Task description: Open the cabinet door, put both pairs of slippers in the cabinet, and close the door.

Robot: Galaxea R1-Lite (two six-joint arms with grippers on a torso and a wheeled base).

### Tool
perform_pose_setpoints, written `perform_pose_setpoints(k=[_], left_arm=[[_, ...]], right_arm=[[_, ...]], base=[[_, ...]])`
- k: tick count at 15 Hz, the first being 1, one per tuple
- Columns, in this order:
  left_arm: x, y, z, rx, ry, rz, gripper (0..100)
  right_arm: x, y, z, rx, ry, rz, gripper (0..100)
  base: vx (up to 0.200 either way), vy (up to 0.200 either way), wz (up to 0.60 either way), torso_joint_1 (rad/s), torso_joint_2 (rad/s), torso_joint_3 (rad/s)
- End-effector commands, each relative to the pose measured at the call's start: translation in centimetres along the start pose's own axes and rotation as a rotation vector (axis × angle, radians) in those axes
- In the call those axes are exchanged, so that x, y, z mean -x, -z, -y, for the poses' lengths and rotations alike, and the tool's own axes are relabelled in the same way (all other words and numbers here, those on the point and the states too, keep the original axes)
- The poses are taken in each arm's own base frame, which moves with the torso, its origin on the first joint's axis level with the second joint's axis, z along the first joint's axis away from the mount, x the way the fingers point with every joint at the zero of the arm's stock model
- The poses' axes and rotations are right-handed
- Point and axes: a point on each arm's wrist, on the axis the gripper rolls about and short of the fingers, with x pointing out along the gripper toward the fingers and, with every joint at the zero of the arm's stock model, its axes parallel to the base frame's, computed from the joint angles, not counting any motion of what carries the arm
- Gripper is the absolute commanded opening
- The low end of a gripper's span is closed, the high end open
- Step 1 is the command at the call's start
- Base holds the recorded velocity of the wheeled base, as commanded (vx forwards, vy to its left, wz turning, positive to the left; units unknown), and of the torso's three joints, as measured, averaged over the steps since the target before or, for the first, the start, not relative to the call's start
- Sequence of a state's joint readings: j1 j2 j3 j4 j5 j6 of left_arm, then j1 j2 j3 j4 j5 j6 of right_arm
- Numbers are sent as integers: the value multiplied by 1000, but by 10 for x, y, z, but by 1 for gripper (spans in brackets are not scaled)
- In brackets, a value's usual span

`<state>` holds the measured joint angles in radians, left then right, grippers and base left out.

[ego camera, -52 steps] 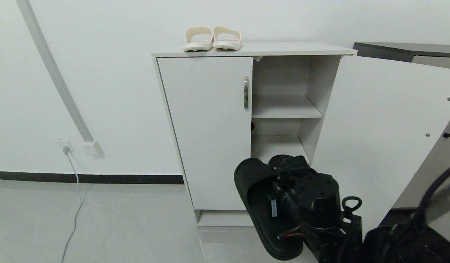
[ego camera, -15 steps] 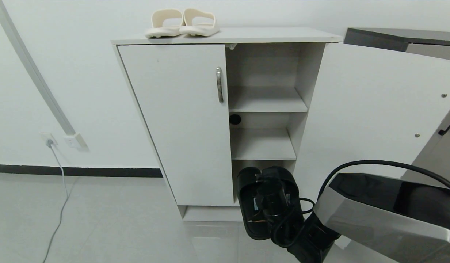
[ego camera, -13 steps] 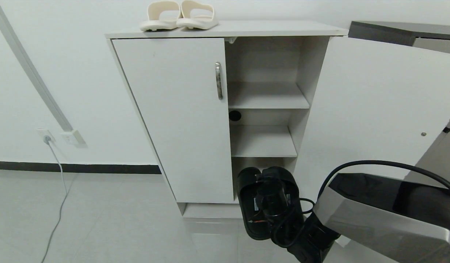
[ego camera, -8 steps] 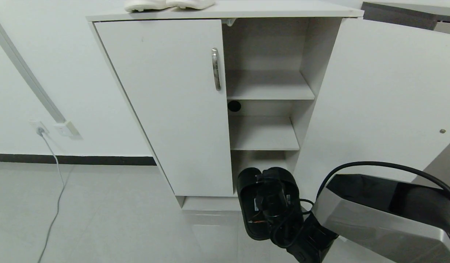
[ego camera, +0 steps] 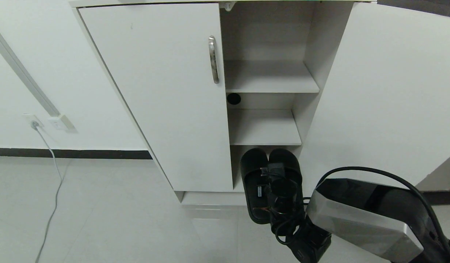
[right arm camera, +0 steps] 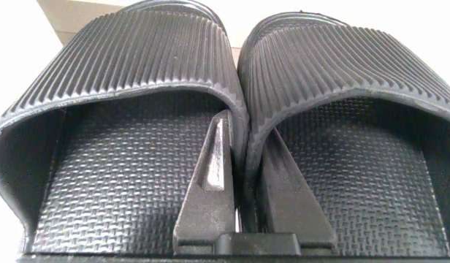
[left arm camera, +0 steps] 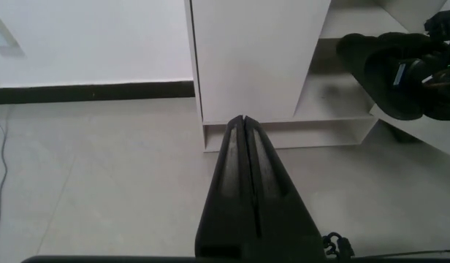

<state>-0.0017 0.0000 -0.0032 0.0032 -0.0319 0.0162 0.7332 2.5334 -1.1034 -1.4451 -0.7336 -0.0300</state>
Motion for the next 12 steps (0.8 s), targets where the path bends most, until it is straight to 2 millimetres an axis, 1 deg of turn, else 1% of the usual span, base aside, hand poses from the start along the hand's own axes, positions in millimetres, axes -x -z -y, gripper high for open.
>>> perform_pose_setpoints(k=[1, 4, 5, 10, 12], left_arm=[[0, 0, 0, 1, 0, -2, 0], [0, 0, 0, 1, 0, -2, 0], [0, 0, 0, 1, 0, -2, 0], [0, 0, 0, 1, 0, -2, 0], [0, 0, 0, 1, 0, -2, 0]], right_arm=[[-1, 2, 0, 2, 3, -1, 0], [-2, -8, 0, -12, 4, 26, 0], [-2, -16, 1, -17, 5, 47, 0], [-1, -19, 1, -10, 6, 58, 0], [-1, -19, 1, -10, 6, 58, 0]], base=[[0, 0, 0, 0, 0, 0], [0, 0, 0, 0, 0, 0], [0, 0, 0, 0, 0, 0], [0, 0, 0, 0, 0, 0], [200, 0, 0, 2, 2, 0]])
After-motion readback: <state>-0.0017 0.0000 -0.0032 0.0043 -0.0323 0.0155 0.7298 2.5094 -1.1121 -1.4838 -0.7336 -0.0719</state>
